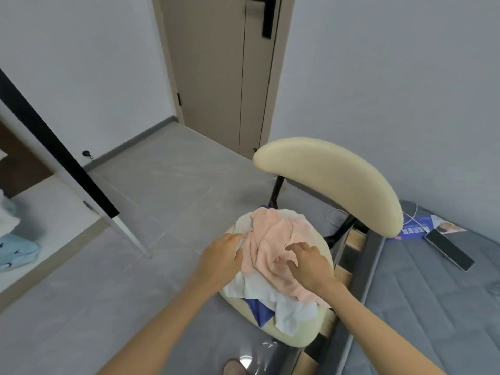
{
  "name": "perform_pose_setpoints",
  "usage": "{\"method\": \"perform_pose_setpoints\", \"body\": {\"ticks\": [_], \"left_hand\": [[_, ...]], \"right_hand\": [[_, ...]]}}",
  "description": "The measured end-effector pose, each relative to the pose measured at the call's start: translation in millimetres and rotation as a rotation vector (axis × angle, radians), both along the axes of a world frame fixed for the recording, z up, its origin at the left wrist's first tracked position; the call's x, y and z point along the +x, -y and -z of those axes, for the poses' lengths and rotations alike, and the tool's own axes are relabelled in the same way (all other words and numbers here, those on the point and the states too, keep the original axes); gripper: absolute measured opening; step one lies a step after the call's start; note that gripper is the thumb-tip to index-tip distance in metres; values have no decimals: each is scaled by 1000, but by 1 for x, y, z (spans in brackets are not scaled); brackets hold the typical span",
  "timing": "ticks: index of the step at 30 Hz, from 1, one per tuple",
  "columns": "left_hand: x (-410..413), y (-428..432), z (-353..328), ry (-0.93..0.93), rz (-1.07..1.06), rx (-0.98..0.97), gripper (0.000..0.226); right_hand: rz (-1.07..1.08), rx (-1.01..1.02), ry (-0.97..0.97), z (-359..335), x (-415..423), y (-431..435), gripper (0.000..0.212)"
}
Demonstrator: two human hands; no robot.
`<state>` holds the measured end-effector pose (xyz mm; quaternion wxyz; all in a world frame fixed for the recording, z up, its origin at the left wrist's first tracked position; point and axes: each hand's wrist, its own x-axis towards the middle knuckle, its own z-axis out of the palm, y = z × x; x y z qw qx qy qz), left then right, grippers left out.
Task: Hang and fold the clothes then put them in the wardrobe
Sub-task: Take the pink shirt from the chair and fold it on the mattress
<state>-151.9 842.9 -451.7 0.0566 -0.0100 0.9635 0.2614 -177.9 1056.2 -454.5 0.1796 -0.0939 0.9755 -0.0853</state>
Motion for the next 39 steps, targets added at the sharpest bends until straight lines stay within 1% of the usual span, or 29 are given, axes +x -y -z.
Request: {"method": "perform_pose_setpoints", "body": {"ticks": [3, 7, 9, 12, 16, 19, 22, 24, 27, 29, 31, 32, 33, 34, 36, 37, 39], "left_hand": [[-3, -11, 54, 4, 11, 17, 42], [-8, -23, 122, -4, 31, 52, 43], [-11, -29, 152, -15, 31, 55, 45], [-13, -36, 185, -41, 39, 71, 48], [-11, -43, 200, -79, 38, 94, 56], [-2, -49, 189, -107, 51, 101, 67], [13, -59, 160, -171, 66, 111, 79], [24, -69, 133, -238, 87, 144, 87], [41, -93, 89, -369, 140, 259, 99], [51, -110, 62, -462, 185, 247, 105], [60, -128, 35, -512, 204, 246, 106], [65, -138, 22, -529, 202, 263, 104], [71, -148, 10, -545, 198, 283, 95], [76, -155, -1, -565, 204, 301, 77], [92, -173, -19, -617, 222, 350, 22], [93, -176, -25, -608, 240, 414, 16], [103, -186, -39, -571, 300, 532, 32]], "right_hand": [[46, 2, 12, 53, -1, -6, 41], [46, 46, -7, 118, 0, -11, 45], [49, 67, -83, 145, 0, -15, 43], [53, 58, -263, 173, -2, -22, 31], [59, -103, -423, 181, -5, -33, 22], [89, -384, -544, 161, -1, -45, 14], [100, -633, -657, 115, 3, -56, 15], [73, -764, -719, 79, 10, -62, 14], [-12, -867, -816, 23, 30, -74, 15], [-78, -905, -848, -10, 48, -83, 13], [-127, -909, -882, -42, 67, -94, 13], [-149, -905, -919, -58, 76, -100, 13], [-166, -900, -963, -73, 86, -106, 14], [-170, -900, -1003, -86, 96, -111, 15], [-140, -890, -1079, -110, 120, -128, 13], [-107, -887, -1110, -117, 121, -131, 12], [-5, -885, -1178, -133, 136, -148, 11]]}}
